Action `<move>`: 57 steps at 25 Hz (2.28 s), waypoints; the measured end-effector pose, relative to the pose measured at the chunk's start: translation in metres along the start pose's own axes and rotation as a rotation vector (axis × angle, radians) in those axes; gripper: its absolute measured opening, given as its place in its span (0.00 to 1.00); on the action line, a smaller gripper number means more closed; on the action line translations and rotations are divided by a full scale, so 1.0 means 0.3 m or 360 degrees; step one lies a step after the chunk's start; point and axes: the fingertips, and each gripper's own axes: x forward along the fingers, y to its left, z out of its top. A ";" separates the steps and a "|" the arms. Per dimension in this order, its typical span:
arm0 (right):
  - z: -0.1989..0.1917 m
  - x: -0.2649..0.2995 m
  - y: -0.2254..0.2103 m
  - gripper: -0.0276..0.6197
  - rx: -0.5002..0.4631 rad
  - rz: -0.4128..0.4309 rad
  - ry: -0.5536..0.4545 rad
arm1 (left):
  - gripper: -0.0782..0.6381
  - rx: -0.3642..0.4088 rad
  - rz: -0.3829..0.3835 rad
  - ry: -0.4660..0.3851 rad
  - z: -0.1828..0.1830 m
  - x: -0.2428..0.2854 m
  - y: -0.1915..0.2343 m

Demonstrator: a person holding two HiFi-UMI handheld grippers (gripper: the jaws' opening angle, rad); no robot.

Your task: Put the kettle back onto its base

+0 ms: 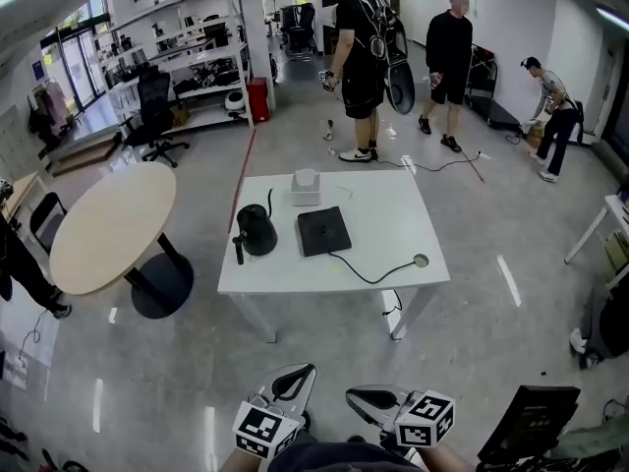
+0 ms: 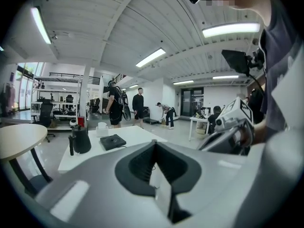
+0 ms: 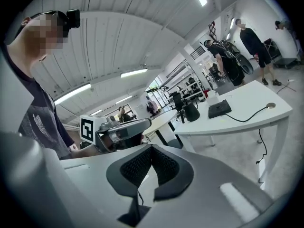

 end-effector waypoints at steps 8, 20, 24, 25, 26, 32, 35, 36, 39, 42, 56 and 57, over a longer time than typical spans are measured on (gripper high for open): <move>0.124 0.252 0.001 0.05 -0.0073 -0.0088 0.0056 | 0.11 -0.0032 -0.0078 -0.0096 0.063 0.012 0.301; 0.256 0.498 -0.071 0.05 -0.0106 -0.0268 0.0026 | 0.11 -0.0059 -0.0192 -0.0172 0.048 0.049 0.602; 0.278 0.528 -0.121 0.05 -0.0095 -0.0259 0.0054 | 0.11 -0.0093 -0.0167 -0.0162 0.035 0.076 0.636; 0.282 0.536 -0.132 0.05 -0.0094 -0.0246 0.0056 | 0.11 -0.0100 -0.0152 -0.0156 0.032 0.083 0.643; 0.286 0.545 -0.144 0.05 -0.0096 -0.0230 0.0056 | 0.11 -0.0103 -0.0133 -0.0149 0.030 0.090 0.652; 0.346 0.572 -0.264 0.05 -0.0143 -0.0112 0.0043 | 0.11 -0.0083 -0.0016 -0.0135 0.062 0.181 0.697; 0.405 0.542 -0.332 0.05 -0.0132 -0.0079 0.0008 | 0.11 -0.0042 0.0011 -0.0114 0.097 0.253 0.685; 0.419 0.531 -0.351 0.05 -0.0113 -0.0062 -0.0003 | 0.11 -0.0027 0.0021 -0.0087 0.109 0.273 0.677; 0.458 0.495 -0.416 0.05 -0.0066 -0.0003 -0.0025 | 0.11 0.0002 0.0062 -0.0055 0.162 0.341 0.661; 0.491 0.456 -0.497 0.05 -0.0045 0.0040 -0.0027 | 0.11 0.0015 0.0101 -0.0042 0.204 0.428 0.645; 0.618 0.322 -0.769 0.05 -0.0042 0.0241 0.0015 | 0.11 0.0027 0.0337 0.0106 0.278 0.667 0.601; 0.636 0.321 -0.788 0.05 -0.0056 0.0247 0.0011 | 0.11 0.0025 0.0346 0.0112 0.279 0.679 0.605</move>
